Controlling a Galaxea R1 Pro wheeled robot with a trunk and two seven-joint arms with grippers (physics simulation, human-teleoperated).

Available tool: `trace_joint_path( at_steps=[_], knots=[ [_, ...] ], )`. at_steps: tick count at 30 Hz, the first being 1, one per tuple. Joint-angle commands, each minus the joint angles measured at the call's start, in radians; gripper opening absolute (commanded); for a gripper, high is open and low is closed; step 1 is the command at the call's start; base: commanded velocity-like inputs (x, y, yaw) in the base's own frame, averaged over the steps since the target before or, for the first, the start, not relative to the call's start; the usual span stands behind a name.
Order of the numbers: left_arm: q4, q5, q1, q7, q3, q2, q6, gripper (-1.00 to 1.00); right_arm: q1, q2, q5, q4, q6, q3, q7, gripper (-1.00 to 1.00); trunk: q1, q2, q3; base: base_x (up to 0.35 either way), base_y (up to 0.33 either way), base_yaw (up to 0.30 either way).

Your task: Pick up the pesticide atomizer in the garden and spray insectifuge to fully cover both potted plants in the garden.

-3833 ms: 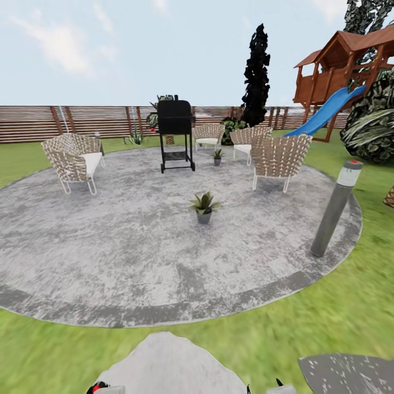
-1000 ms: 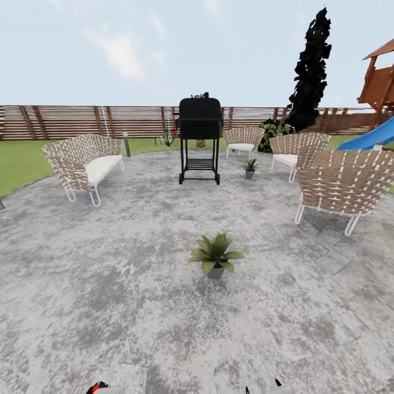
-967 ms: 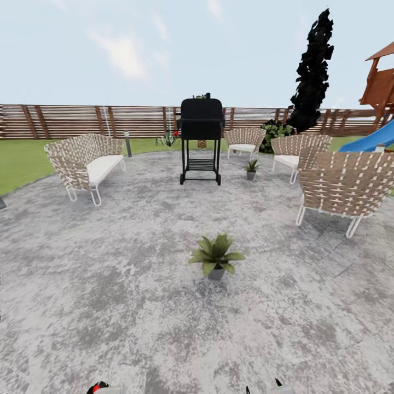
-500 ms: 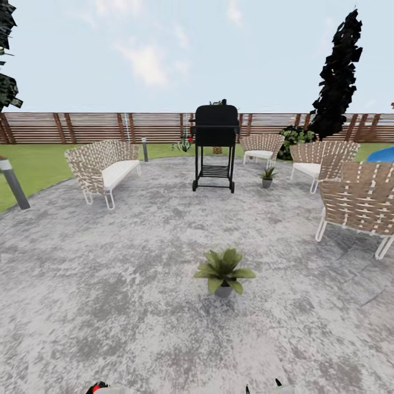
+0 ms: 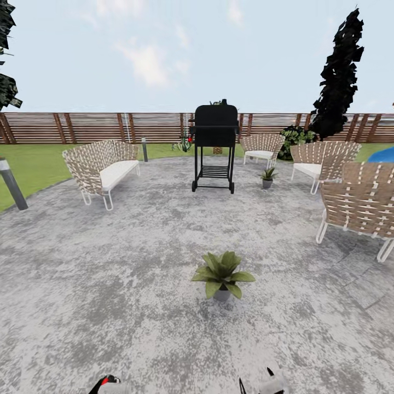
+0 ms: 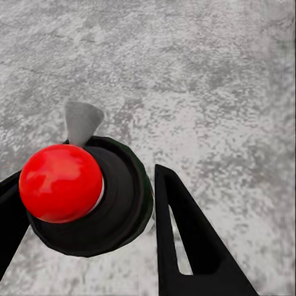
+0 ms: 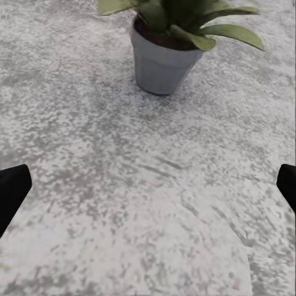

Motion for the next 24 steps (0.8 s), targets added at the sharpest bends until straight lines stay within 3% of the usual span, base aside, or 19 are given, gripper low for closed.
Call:
trace_joint_path(
  at_steps=[1, 3, 5, 6, 9, 10, 12, 13, 16, 18, 19, 21, 22, 23, 24],
  knots=[
    [0.002, -0.021, -0.002, -0.046, 0.0, 0.008, 0.001, -1.0, -0.001, -0.002, 0.01, -0.022, 0.0, 0.01, 0.005, 1.0, 0.0, 0.0, -0.001, 0.0, 0.0, 0.0],
    [-0.004, -0.049, -0.009, -0.192, -0.004, 0.043, 0.023, -1.0, 0.0, -0.005, 0.01, -0.082, 0.029, 0.021, 0.076, 1.0, 0.0, 0.0, -0.001, 0.0, 0.0, 0.0],
    [-0.01, -0.063, -0.05, -0.367, -0.007, 0.09, 0.064, -1.0, 0.0, -0.009, 0.01, -0.161, 0.139, 0.026, 0.179, 1.0, 0.0, 0.0, -0.001, 0.0, 0.0, 0.0],
    [-0.01, -0.064, -0.061, -0.402, -0.007, 0.098, 0.074, -1.0, 0.0, -0.011, 0.01, -0.177, 0.162, 0.026, 0.199, 1.0, 0.0, 0.0, -0.001, 0.0, 0.0, 0.0],
    [-0.012, -0.076, -0.128, -0.599, -0.009, 0.141, 0.143, -1.0, -0.003, -0.018, 0.031, -0.269, 0.263, 0.028, 0.315, 1.0, 0.0, 0.0, -0.001, 0.0, 0.0, 0.0],
    [-0.012, -0.082, -0.14, -0.629, -0.009, 0.147, 0.156, -1.0, -0.003, -0.018, 0.04, -0.281, 0.275, 0.028, 0.335, 1.0, 0.0, 0.0, -0.001, 0.0, 0.0, 0.0],
    [-0.013, -0.122, -0.185, -0.746, -0.009, 0.163, 0.205, -1.0, -0.009, -0.02, 0.087, -0.318, 0.316, 0.027, 0.412, 1.0, 0.0, 0.0, -0.001, 0.0, 0.0, 0.0],
    [-0.013, -0.136, -0.197, -0.772, -0.009, 0.165, 0.216, -1.0, -0.012, -0.02, 0.101, -0.325, 0.325, 0.027, 0.43, 1.0, 0.0, 0.0, -0.001, 0.0, 0.0, 0.0],
    [-0.013, -0.24, -0.253, -0.902, -0.009, 0.171, 0.272, -1.0, -0.046, -0.021, 0.181, -0.346, 0.363, 0.027, 0.531, 1.0, 0.0, 0.0, -0.001, 0.0, 0.0, 0.0],
    [-0.013, -0.29, -0.273, -0.951, -0.008, 0.17, 0.288, -1.0, -0.067, -0.021, 0.207, -0.349, 0.373, 0.027, 0.578, 1.0, 0.0, 0.0, -0.001, 0.0, 0.0, 0.0],
    [-0.014, -0.381, -0.327, -1.071, -0.008, 0.169, 0.313, -1.0, -0.116, -0.021, 0.231, -0.353, 0.383, 0.027, 0.732, 1.0, 0.0, 0.0, -0.001, 0.0, 0.0, 0.0],
    [-0.014, -0.406, -0.35, -1.123, -0.008, 0.169, 0.33, -1.0, -0.137, -0.021, 0.234, -0.357, 0.384, 0.027, 0.78, 1.0, 0.0, 0.0, -0.001, 0.0, 0.0, 0.0],
    [-0.015, -0.448, -0.369, -1.169, -0.008, 0.168, 0.35, -1.0, -0.154, -0.021, 0.235, -0.36, 0.385, 0.027, 0.824, 1.0, 0.0, 0.0, -0.001, 0.0, 0.0, 0.0],
    [-0.015, -0.479, -0.374, -1.18, -0.009, 0.164, 0.355, -1.0, -0.157, -0.021, 0.235, -0.36, 0.385, 0.027, 0.845, 1.0, 0.0, 0.0, -0.001, 0.0, 0.0, 0.0],
    [-0.015, -0.486, -0.374, -1.182, -0.009, 0.163, 0.355, -1.0, -0.158, -0.021, 0.235, -0.36, 0.385, 0.027, 0.85, 1.0, 0.0, 0.0, -0.001, 0.0, 0.0, 0.0]
  ],
)
